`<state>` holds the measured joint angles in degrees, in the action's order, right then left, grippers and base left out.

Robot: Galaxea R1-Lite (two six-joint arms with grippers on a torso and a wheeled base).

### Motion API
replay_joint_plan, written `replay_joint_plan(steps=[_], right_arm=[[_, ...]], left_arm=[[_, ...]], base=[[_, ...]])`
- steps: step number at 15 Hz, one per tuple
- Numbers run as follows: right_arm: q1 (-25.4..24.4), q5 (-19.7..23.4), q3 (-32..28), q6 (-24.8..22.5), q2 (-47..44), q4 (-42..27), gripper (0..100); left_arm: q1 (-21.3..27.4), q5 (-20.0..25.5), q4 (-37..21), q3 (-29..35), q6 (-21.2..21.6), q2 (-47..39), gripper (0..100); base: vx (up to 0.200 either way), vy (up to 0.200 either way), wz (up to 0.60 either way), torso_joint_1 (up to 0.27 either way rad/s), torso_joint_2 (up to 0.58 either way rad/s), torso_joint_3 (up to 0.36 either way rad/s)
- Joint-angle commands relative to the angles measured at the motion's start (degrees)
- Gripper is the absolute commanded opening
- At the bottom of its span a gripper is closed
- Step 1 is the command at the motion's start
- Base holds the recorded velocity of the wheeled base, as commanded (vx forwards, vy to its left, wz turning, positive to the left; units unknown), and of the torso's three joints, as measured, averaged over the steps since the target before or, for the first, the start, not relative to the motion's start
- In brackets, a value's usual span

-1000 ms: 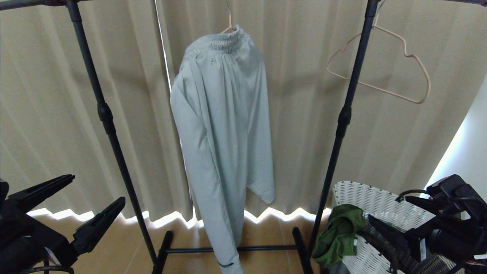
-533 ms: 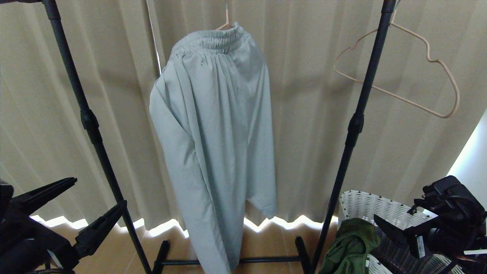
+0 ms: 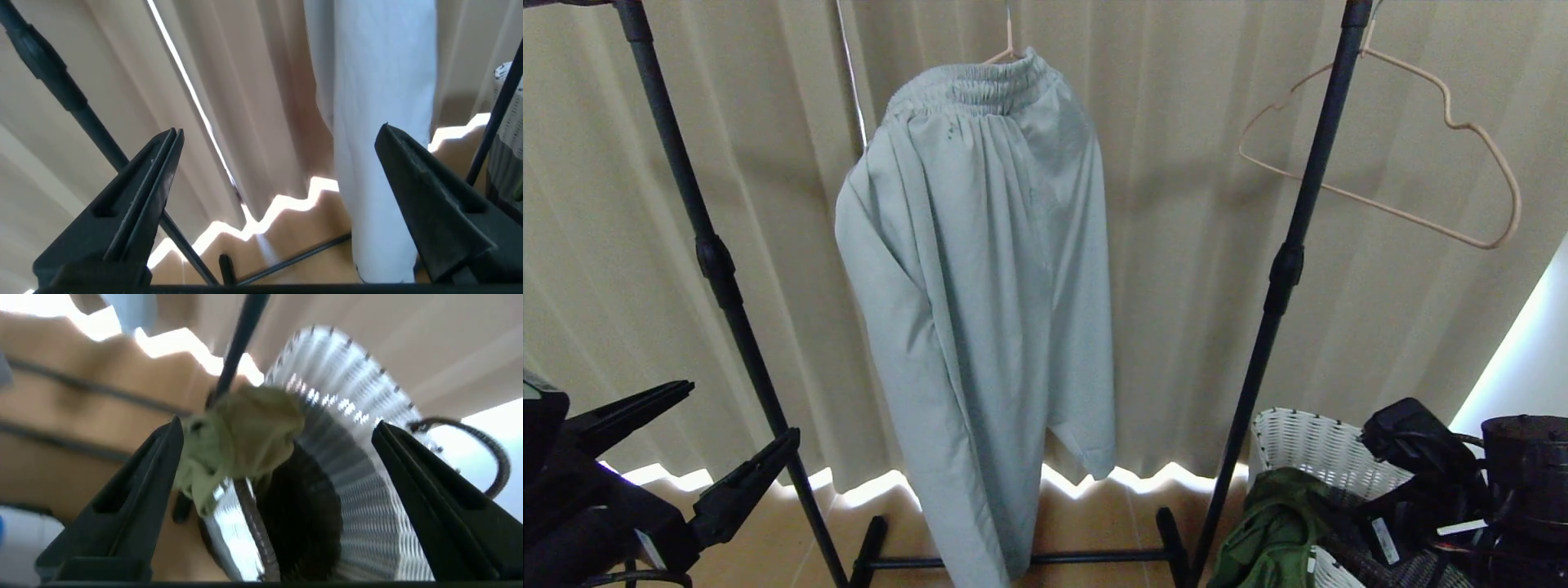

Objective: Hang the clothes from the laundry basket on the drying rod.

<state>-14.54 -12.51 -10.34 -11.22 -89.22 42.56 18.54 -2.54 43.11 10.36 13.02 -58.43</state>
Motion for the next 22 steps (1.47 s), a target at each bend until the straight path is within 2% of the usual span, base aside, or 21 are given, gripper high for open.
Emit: replay_joint_plan(steps=[1, 4, 8, 12, 13, 18, 22], right_arm=[[-0.2, -0.1, 0.0, -1.4, -7.8, 0.0, 100], [-0.2, -3.5, -0.7, -2.8, -14.8, 0.4, 100], [0.0, -4.0, -4.0, -2.8, -19.4, 0.3, 100], [1.6, -6.3, -7.9, -2.8, -23.5, 0.4, 100], [2.1, -7.0, -8.7, -2.8, -23.9, 0.4, 0], [2.4, -7.3, -9.0, -2.5, -22.9, 0.5, 0], [1.8, -6.7, -9.3, -2.8, -12.8, 0.3, 0]], left_arm=[[-0.1, 0.0, 0.0, -0.1, 0.0, -0.1, 100], [-0.1, 0.0, 0.0, -0.2, 0.1, -0.2, 100], [-0.1, 0.0, 0.0, -0.2, 0.1, -0.2, 100], [-0.1, 0.0, 0.0, -0.3, 0.1, -0.2, 100], [-0.1, 0.0, 0.0, -0.3, 0.1, -0.1, 100], [-0.1, 0.0, 0.0, -0.3, 0.1, -0.1, 100], [-0.1, -0.1, 0.0, -0.4, 0.2, -0.1, 100]], base=[[0.000, 0.000, 0.00, 0.000, 0.00, 0.000], [0.000, 0.000, 0.00, 0.000, 0.00, 0.000], [0.000, 0.000, 0.00, 0.000, 0.00, 0.000], [0.000, 0.000, 0.00, 0.000, 0.00, 0.000], [0.000, 0.000, 0.00, 0.000, 0.00, 0.000], [0.000, 0.000, 0.00, 0.000, 0.00, 0.000], [0.000, 0.000, 0.00, 0.000, 0.00, 0.000]])
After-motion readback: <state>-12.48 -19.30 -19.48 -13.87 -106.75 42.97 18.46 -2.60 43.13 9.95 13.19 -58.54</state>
